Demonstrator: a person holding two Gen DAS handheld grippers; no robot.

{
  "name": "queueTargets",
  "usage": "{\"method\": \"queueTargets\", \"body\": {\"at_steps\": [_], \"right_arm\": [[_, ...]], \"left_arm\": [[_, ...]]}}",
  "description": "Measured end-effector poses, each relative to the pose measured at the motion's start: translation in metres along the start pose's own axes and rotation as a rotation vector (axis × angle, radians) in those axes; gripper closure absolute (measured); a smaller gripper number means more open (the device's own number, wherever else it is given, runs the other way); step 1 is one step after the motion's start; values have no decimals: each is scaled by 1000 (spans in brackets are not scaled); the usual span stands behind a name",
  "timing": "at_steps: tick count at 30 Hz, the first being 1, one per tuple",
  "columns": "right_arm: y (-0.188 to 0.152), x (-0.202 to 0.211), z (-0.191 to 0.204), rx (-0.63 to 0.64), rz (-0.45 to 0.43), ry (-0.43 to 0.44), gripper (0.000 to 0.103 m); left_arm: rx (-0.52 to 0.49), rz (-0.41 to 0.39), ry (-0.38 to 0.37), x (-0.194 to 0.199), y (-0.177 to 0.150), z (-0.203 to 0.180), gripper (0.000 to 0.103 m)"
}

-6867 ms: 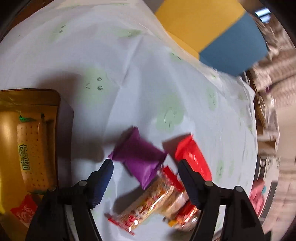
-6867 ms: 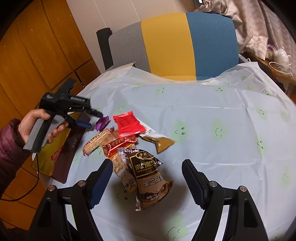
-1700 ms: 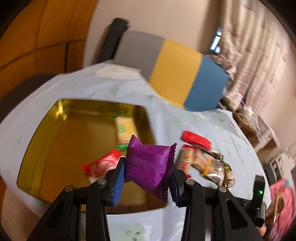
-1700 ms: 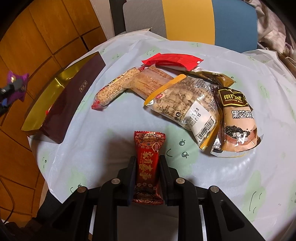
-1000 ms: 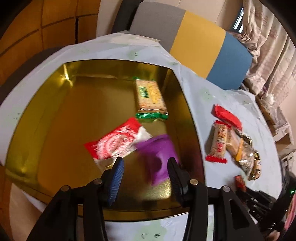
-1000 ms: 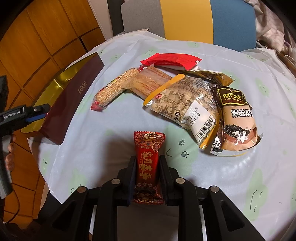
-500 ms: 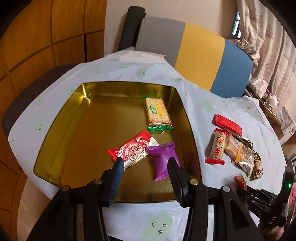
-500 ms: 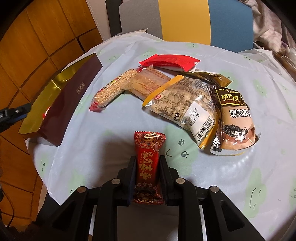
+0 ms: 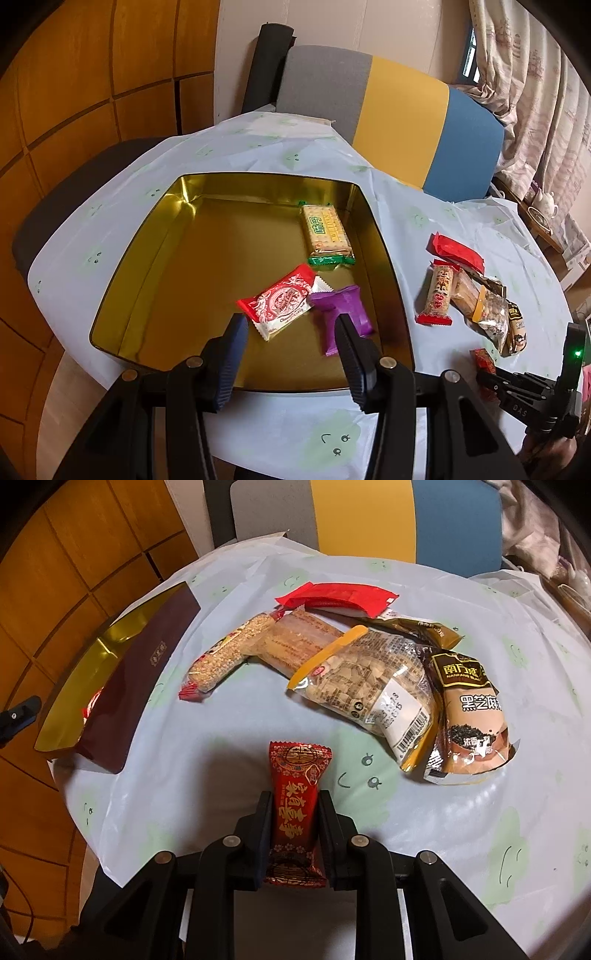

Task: Organize snacks
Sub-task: 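Carry the red patterned packet into the gold tray and open the right tool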

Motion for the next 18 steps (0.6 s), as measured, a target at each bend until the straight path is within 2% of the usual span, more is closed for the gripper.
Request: {"method": "queueTargets", "body": {"at_steps": [5, 14, 18], "right_arm": [[-1, -2, 4, 7, 17, -3, 79], [2, -4, 9, -64, 19, 77, 80], [6, -4, 21, -50, 18, 90, 80]], "left_arm": [[5, 0, 0, 0, -4, 5, 53], [26, 12, 10, -5, -8, 15, 53], [41, 21, 13, -9, -9, 21, 53]]}}
Point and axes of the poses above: each gripper's, at about its wrist camera, not at the fingertips, and x roughly against the way its jaws point, z to its left, y to its top, the point moved 10 cm from there along -x, roughly the way its jaws point, and after that the axes turned 13 degrees about y, right-handed, at the moved point
